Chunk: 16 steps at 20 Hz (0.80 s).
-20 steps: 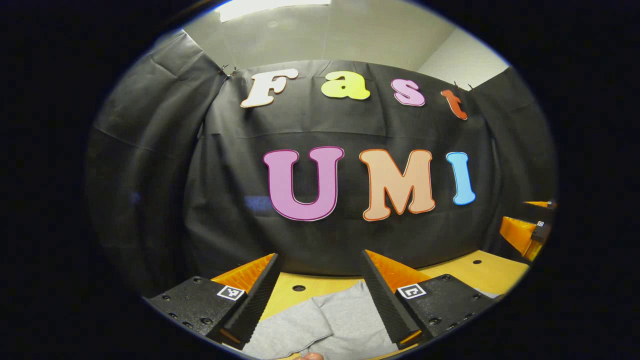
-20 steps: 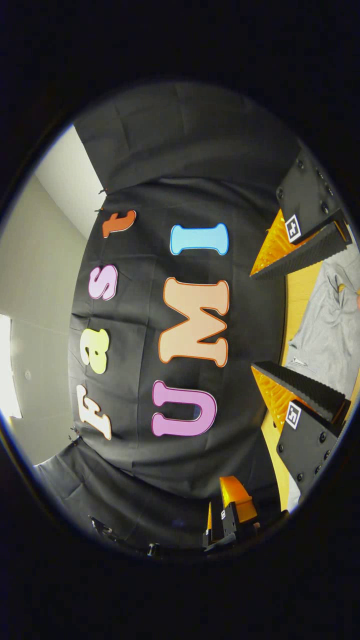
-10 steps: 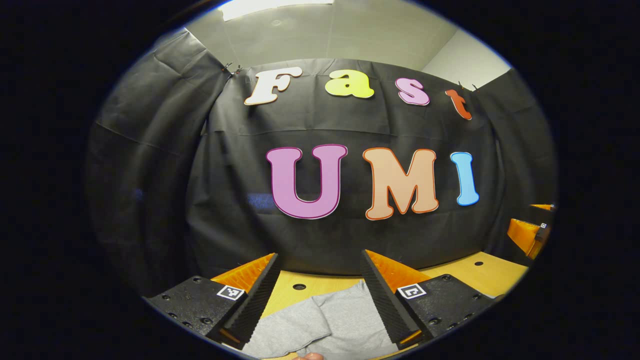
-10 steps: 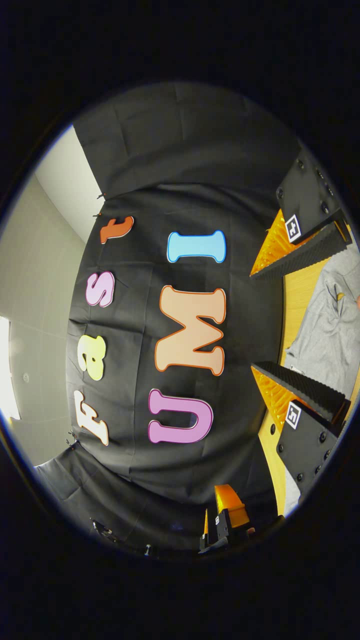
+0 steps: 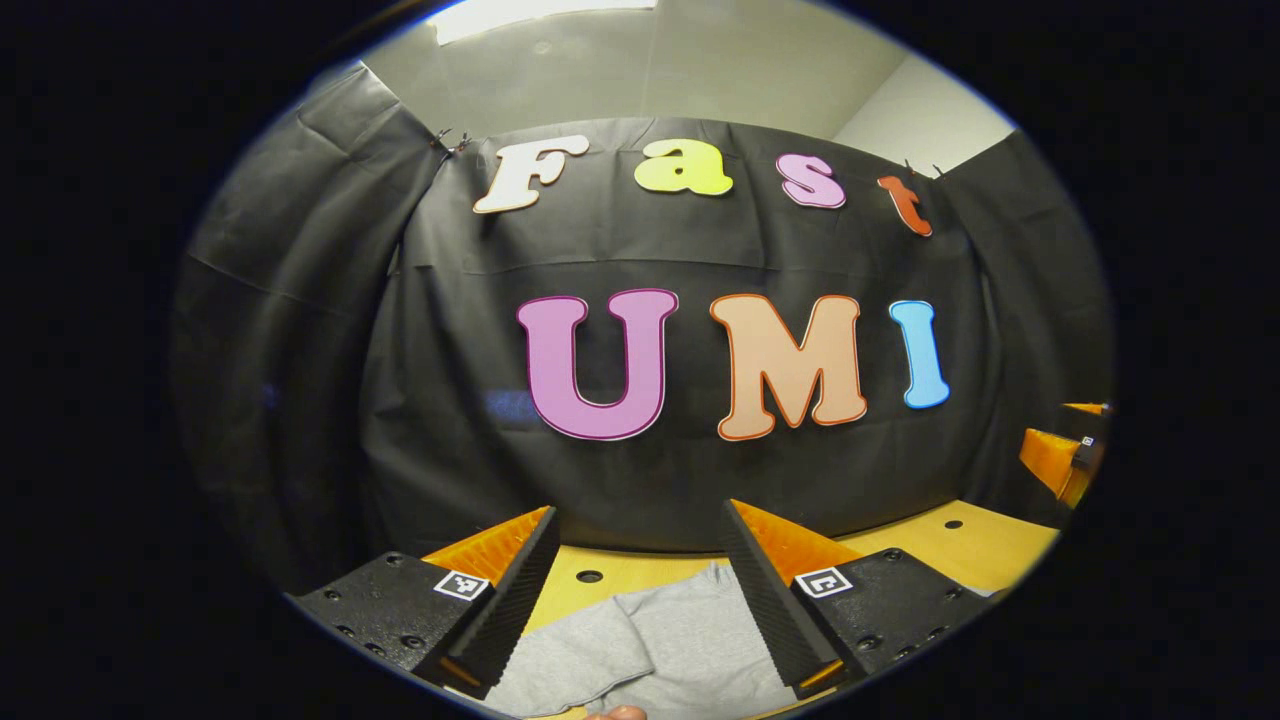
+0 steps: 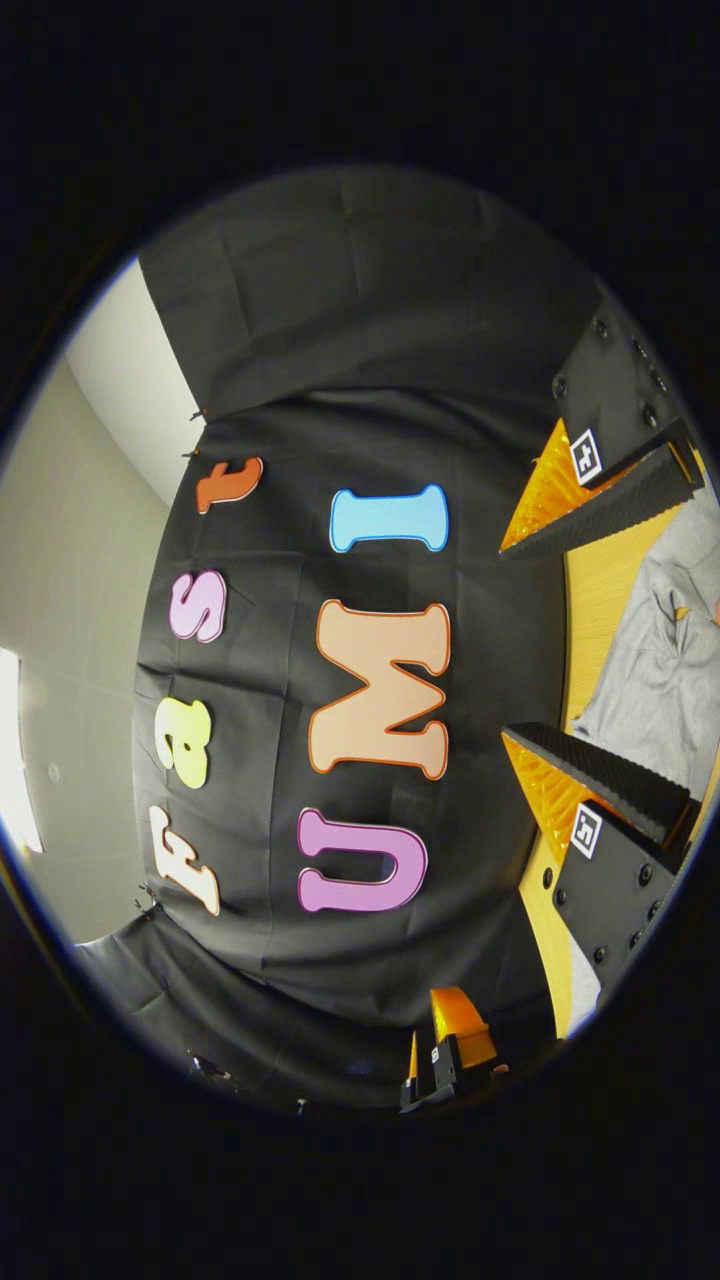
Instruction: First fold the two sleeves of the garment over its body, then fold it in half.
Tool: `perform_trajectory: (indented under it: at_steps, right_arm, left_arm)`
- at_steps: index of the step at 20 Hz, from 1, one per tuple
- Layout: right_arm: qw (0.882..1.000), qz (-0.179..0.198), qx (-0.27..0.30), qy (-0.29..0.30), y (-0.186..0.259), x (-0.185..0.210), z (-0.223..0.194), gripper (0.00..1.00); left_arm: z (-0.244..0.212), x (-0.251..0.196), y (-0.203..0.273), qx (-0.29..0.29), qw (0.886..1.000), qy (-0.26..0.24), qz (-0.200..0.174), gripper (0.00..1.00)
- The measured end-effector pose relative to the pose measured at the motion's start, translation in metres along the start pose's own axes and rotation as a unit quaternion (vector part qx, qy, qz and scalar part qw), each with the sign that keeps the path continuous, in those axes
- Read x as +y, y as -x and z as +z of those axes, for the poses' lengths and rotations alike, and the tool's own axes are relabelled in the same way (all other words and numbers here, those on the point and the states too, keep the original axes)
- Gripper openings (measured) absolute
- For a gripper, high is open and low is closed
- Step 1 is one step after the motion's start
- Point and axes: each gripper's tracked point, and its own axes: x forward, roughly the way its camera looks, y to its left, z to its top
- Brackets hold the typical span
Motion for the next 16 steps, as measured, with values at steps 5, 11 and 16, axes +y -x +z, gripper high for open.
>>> perform_trajectory:
  at_steps: [5,11,16]
  right_arm:
    - [0.999,-0.037,0.013,0.022,-0.003,-0.042,-0.017,0.99]
    - [0.994,-0.089,0.049,0.048,0.009,-0.106,-0.056,0.99]
    - [0.985,-0.118,0.114,0.062,0.025,-0.15,-0.11,0.99]
  left_arm:
    - [0.003,-0.01,0.002,-0.007,1.0,-0.002,-0.01,0.96]
    - [0.004,-0.014,-0.001,-0.006,1.0,-0.006,-0.015,0.94]
    - [0.009,-0.02,-0.005,-0.011,1.0,-0.008,-0.016,0.95]
